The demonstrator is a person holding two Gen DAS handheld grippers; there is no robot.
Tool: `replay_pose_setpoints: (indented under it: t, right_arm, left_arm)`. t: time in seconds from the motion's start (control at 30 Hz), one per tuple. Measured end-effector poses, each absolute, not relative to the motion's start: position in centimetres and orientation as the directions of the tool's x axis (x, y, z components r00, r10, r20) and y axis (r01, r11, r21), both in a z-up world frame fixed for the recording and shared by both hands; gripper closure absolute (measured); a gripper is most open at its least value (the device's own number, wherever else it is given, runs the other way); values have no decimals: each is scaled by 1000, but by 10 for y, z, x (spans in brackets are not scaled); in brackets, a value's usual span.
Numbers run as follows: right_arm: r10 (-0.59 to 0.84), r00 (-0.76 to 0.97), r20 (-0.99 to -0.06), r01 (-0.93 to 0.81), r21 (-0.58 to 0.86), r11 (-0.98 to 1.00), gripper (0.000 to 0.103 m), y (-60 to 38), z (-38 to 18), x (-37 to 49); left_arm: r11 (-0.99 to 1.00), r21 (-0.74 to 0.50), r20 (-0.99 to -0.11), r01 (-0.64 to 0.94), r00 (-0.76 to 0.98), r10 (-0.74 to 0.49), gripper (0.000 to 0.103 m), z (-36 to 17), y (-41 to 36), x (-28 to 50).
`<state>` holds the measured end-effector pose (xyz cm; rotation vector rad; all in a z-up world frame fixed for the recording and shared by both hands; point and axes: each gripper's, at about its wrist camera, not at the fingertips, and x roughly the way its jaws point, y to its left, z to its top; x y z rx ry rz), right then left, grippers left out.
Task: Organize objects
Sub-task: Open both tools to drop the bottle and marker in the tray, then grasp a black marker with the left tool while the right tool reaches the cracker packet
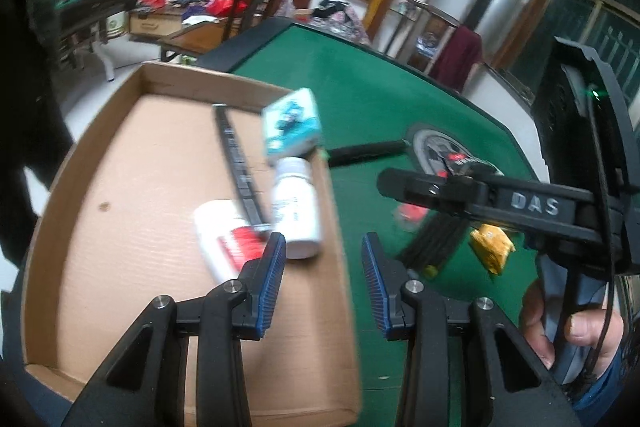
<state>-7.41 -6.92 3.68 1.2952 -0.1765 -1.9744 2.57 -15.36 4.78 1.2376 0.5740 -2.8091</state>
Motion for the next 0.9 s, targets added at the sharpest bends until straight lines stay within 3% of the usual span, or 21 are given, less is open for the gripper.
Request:
replay_pose_setpoints:
  t: [0.13,0.3,0.67,0.9]
  right_arm:
    - [-680,-230,-696,486,523,-700,80,-22,39,-64]
    - [-661,-339,-669,436,511,-741,67,51,44,-53]
    - [-681,-385,-622,319,603,-731,68,118,36,-71]
    - [-688,-403,-603,325,609,-724,68,127,40,-67]
  left_arm:
    - [-952,-297,-726,72,-665,176,69,46,-123,13]
    - [-970,-240,-749,-43,-627,213,69,39,-83,-11]
    - [-982,-114,-839,-152,-515,176,68,16,-52,-56]
    - [-983,-141,-863,-120,-471,182,69,7,-58,-78]
